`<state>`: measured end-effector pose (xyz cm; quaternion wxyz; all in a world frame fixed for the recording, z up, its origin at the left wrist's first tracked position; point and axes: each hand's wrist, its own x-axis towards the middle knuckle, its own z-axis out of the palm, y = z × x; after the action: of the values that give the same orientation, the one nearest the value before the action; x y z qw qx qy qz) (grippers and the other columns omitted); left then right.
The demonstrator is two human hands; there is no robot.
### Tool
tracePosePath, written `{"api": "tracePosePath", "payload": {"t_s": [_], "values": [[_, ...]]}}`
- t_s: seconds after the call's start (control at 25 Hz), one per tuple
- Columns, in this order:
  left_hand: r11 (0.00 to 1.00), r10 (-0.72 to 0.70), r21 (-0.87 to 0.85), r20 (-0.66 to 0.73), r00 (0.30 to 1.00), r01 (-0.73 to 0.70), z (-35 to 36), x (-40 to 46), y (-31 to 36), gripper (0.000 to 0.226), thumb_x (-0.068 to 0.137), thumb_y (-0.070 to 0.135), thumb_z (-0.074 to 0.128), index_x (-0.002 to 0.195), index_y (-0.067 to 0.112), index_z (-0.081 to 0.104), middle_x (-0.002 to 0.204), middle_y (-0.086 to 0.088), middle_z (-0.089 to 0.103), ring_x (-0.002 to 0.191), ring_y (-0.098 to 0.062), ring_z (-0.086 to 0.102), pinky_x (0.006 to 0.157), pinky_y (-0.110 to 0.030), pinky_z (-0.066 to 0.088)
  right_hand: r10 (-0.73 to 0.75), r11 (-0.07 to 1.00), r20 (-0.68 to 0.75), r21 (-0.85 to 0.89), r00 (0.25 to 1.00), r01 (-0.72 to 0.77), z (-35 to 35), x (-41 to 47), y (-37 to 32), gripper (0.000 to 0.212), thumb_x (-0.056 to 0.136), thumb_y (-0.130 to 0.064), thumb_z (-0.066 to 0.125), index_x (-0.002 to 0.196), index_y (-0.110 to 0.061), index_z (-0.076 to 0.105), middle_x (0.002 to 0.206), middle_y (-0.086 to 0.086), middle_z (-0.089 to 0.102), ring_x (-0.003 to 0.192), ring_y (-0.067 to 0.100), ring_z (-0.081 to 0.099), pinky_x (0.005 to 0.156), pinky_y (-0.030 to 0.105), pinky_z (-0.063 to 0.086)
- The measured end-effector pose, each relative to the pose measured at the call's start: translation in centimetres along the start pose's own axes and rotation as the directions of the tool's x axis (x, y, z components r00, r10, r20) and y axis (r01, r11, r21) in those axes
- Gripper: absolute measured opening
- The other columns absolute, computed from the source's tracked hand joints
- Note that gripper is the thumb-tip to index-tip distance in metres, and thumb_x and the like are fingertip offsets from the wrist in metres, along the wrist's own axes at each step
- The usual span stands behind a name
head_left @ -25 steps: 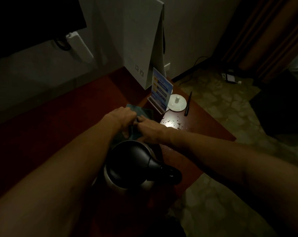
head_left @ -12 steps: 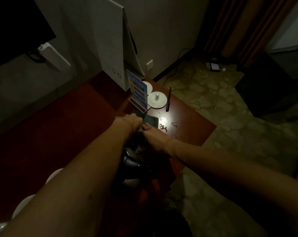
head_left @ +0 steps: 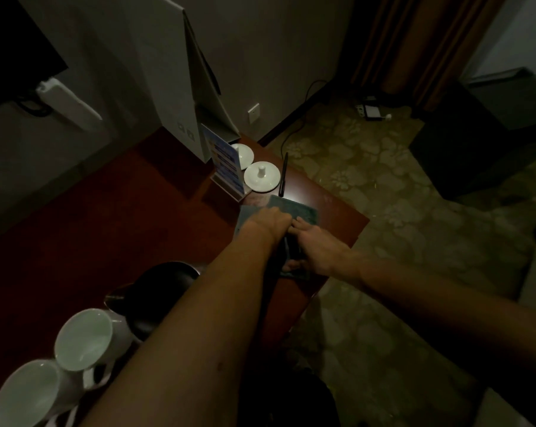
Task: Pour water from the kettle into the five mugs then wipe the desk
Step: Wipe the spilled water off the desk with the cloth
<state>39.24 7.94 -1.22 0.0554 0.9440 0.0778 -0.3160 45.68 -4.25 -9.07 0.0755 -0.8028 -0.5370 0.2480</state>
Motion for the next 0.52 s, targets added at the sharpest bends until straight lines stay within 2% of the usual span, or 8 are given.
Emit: {"api": "tracePosePath", "payload": {"t_s": [0.08,0.2,0.36,0.52], "values": [[0.999,-0.005,-0.038,0.003,1.0,0.005,0.2,0.5,1.5,0.047,0.091,0.015,0.065,0.134,0.006,0.048,0.137,-0.018,0.049,0.127,-0.033,0.046,0.101,-0.04,0.04,0.009,0.999,0.039,0.034,0.999,-0.01,-0.8,-1.0,1.3,0.094,0.073,-0.049,0.08,0.15,-0.022,0.034,0.149,0.003,0.039,0.136,0.024,0.037,0.115,0.042,0.032],[0.991,-0.052,-0.12,0.034,0.998,0.056,0.7,1.0,3.2,0.058,0.088,0.013,0.069,0.14,0.013,0.043,0.14,-0.018,0.043,0.131,-0.038,0.042,0.106,-0.053,0.037,0.027,0.999,0.056,0.043,0.998,-0.029,-1.8,-2.1,2.6,0.09,0.074,-0.047,0.081,0.149,-0.023,0.038,0.146,0.002,0.043,0.136,0.024,0.038,0.114,0.041,0.033],[0.979,-0.126,-0.17,-0.046,0.991,0.116,1.9,0.7,3.9,0.054,0.088,0.015,0.068,0.138,0.015,0.046,0.139,-0.014,0.045,0.131,-0.037,0.042,0.107,-0.06,0.029,0.039,0.999,0.041,0.015,0.998,-0.039,-1.5,-2.4,2.9,0.088,0.072,-0.048,0.082,0.146,-0.024,0.041,0.14,0.001,0.046,0.129,0.022,0.042,0.109,0.042,0.04],[0.948,-0.222,-0.24,-0.028,0.975,0.209,3.4,0.0,3.2,0.055,0.088,0.022,0.068,0.138,0.02,0.045,0.139,-0.016,0.044,0.131,-0.041,0.04,0.105,-0.067,0.027,0.03,1.0,0.046,-0.01,0.998,-0.029,-1.5,-2.6,2.3,0.088,0.081,-0.041,0.078,0.153,-0.023,0.031,0.153,0.009,0.034,0.142,0.027,0.027,0.114,0.039,0.027]]}}
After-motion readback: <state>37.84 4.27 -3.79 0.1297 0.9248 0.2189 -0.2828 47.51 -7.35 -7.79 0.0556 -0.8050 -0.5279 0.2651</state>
